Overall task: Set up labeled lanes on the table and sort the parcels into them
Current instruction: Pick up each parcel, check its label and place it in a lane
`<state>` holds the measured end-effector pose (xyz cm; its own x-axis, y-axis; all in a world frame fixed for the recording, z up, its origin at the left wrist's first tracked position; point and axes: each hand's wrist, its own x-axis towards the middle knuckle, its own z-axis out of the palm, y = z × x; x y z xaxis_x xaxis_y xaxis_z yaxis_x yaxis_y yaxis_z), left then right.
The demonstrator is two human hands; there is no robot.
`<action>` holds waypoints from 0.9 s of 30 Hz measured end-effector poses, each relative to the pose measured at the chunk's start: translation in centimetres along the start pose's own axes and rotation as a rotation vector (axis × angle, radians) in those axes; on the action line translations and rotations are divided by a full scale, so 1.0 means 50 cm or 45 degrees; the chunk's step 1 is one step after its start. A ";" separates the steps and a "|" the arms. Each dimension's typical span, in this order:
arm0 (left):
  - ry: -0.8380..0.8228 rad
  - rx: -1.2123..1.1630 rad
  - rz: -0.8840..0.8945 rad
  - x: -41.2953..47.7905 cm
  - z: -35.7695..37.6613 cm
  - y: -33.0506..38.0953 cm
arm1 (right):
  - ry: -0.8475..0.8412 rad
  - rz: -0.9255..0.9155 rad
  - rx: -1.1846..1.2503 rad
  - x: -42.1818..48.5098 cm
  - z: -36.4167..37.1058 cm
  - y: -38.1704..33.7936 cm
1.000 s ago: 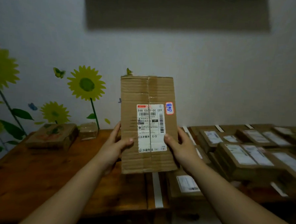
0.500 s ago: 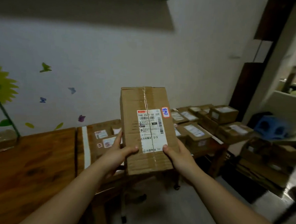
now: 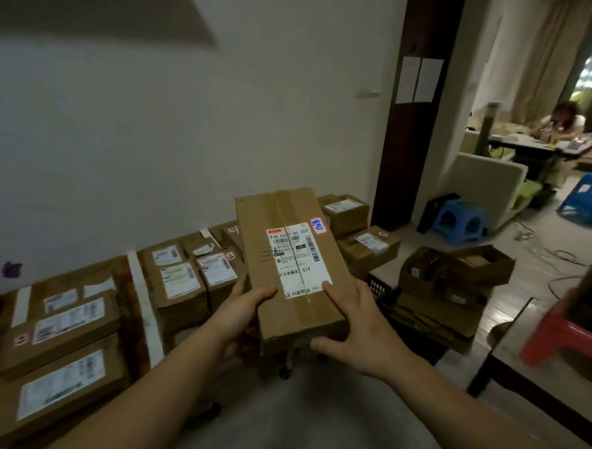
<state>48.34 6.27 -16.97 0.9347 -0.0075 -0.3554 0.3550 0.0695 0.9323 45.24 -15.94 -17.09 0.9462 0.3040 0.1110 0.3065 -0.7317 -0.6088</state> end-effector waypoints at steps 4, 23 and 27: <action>-0.015 0.116 -0.090 0.079 0.022 0.022 | -0.014 0.015 -0.288 0.083 -0.018 0.035; 0.055 0.322 -0.222 0.457 0.126 0.069 | -0.512 -0.231 -0.867 0.464 -0.064 0.264; 0.283 1.115 -0.040 0.545 0.124 0.018 | -0.591 -0.309 -0.880 0.518 -0.085 0.367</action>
<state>74.21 -0.05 -25.41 0.9317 0.2027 -0.3013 0.3514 -0.7122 0.6076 75.81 -24.11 -22.04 0.7544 0.6079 -0.2477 0.6314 -0.7752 0.0206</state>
